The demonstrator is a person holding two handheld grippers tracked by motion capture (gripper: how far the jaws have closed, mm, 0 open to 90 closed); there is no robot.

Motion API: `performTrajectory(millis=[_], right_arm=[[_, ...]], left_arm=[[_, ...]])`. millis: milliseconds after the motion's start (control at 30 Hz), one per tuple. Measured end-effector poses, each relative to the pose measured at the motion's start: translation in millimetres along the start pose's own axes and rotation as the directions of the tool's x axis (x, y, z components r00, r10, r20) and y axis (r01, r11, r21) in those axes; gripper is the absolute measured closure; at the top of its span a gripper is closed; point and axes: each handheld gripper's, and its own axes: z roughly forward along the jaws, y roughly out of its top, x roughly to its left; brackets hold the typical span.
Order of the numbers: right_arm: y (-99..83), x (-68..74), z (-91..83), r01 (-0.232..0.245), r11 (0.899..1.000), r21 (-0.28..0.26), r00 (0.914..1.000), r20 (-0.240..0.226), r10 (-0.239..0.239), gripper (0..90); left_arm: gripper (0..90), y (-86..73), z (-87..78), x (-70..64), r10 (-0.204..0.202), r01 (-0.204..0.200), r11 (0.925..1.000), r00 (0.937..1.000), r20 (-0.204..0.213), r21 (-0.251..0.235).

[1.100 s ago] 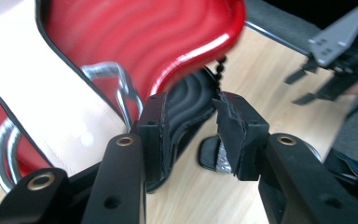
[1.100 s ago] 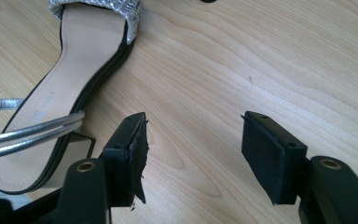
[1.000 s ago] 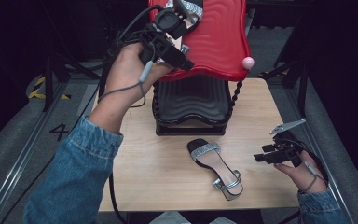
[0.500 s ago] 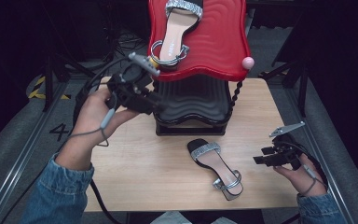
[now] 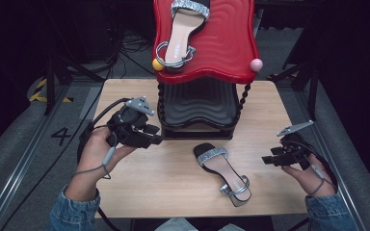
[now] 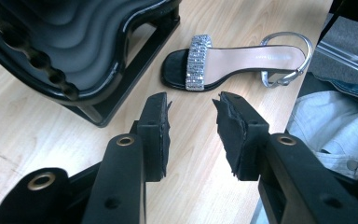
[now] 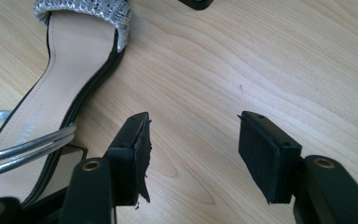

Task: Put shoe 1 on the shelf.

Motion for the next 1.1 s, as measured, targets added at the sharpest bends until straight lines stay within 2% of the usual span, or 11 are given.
performTrajectory(millis=[67,133,200,267,333,467,633,667,867,1000,1100], right_arm=[[1.0,0.9,-0.3,0.002,1.000,0.000,1.0000,-0.004,-0.002,46.7],[3.9,3.2,-0.5,0.005,1.000,-0.003,1.0000,-0.005,-0.005,46.8],[8.7,7.1,-0.4,0.009,1.000,-0.002,0.9999,-0.009,-0.009,45.8],[10.8,9.1,-0.1,0.019,1.000,-0.004,0.9997,-0.013,-0.019,45.6],[15.9,13.1,0.9,0.023,1.000,0.005,0.9996,-0.018,-0.023,46.5],[26.1,23.6,6.2,-0.006,0.999,0.040,0.9988,-0.049,0.008,45.0],[32.3,37.6,14.3,0.016,0.998,0.067,0.9981,-0.061,-0.012,42.2],[35.6,46.5,19.5,0.039,0.996,0.078,0.9970,-0.069,-0.033,40.5],[43.4,62.6,35.4,0.059,0.992,0.113,0.9948,-0.089,-0.049,32.4],[48.0,71.3,49.1,0.046,0.988,0.148,0.9946,-0.099,-0.031,25.8],[50.6,78.6,59.5,0.042,0.984,0.173,0.9934,-0.112,-0.023,25.4]], left_arm=[[63.2,-2.2,2.7,0.5,-0.018,0.018,0.9998,0.9998,-0.001,-0.007],[63.3,-8.4,9.3,4.2,-0.046,0.047,0.9985,0.9986,0.027,-0.028],[63.3,-9.9,13.5,6.8,-0.070,0.071,0.9974,0.9968,0.039,-0.015],[63.2,-10.5,13.2,6.4,-0.062,0.062,0.9980,0.9979,0.021,-0.008],[63.2,-12.8,11.4,6.4,-0.072,0.073,0.9971,0.9966,0.039,-0.022],[62.8,-14.7,16.7,6.8,-0.073,0.073,0.9973,0.9961,0.050,-0.009],[62.4,-15.8,22.8,5.6,-0.080,0.079,0.9968,0.9952,0.057,0.012],[62.4,-15.9,24.7,6.4,-0.074,0.073,0.9972,0.9956,0.058,0.017],[62.0,-17.3,31.7,10.8,-0.087,0.084,0.9955,0.9936,0.072,0.043],[61.5,-18.2,31.5,11.4,-0.086,0.084,0.9957,0.9936,0.073,0.040],[61.1,-19.2,30.0,12.1,-0.091,0.089,0.9954,0.9932,0.072,0.034]])
